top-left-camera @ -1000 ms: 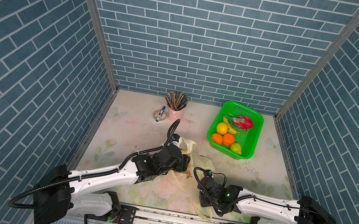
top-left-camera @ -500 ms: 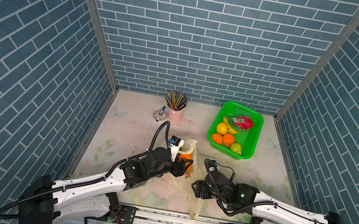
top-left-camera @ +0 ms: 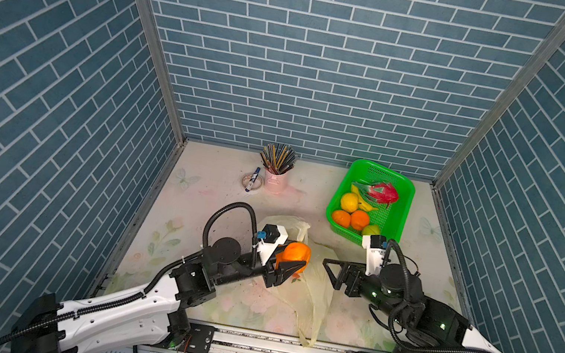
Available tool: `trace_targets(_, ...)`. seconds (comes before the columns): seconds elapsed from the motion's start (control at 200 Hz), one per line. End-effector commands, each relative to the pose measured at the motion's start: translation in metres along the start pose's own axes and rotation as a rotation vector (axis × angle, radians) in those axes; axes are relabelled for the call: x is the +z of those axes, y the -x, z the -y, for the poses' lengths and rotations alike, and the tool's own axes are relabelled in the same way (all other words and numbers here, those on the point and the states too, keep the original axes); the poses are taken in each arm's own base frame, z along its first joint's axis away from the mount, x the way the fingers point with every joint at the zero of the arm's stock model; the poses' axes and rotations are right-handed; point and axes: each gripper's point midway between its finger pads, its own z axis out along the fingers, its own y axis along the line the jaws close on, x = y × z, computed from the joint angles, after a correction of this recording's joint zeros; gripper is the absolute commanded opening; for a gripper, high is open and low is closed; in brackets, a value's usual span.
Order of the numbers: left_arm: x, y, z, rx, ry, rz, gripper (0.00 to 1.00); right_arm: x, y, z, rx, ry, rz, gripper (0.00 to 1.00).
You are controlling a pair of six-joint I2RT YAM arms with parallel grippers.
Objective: Untie the knot of the plastic bag and take out the fruit
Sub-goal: 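Lift the tangerine with the left gripper toward the approaching right gripper, then grasp the tangerine with the right gripper while the left gripper holds it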
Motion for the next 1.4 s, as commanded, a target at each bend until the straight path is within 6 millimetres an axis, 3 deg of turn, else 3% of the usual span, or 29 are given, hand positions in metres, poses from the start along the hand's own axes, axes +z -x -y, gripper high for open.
trace_targets(0.0, -0.006, 0.03, 0.018, 0.221, -0.08, 0.135, 0.61, -0.017, 0.009, -0.021, 0.013, 0.091, 0.003, 0.9)
trace_targets(0.29, 0.01, 0.049, 0.031, 0.417, -0.151, 0.153, 0.61, -0.041, 0.022, -0.077, -0.04, 0.33, -0.017, 0.97)
trace_targets(0.595, 0.022, 0.07, 0.05, 0.492, -0.222, 0.215, 0.61, -0.026, 0.021, -0.097, -0.083, 0.362, -0.067, 0.97)
trace_targets(0.775, 0.026, 0.078, 0.055, 0.509, -0.23, 0.234, 0.61, -0.019, 0.024, -0.103, -0.091, 0.371, -0.064, 0.92)
trace_targets(1.09, 0.028, 0.079, 0.059, 0.52, -0.227, 0.239, 0.61, -0.017, 0.029, -0.105, -0.079, 0.394, -0.027, 0.64)
trace_targets(1.15, 0.027, 0.081, 0.056, 0.52, -0.21, 0.241, 0.68, -0.019, 0.033, -0.104, -0.08, 0.384, -0.01, 0.61)
trace_targets(1.235, 0.027, 0.083, 0.051, 0.511, -0.172, 0.244, 0.88, -0.021, 0.043, -0.099, -0.091, 0.35, 0.021, 0.6)
trace_targets(1.395, 0.02, 0.09, 0.038, 0.452, -0.082, 0.252, 0.88, -0.027, 0.068, -0.087, -0.132, 0.249, 0.09, 0.59)
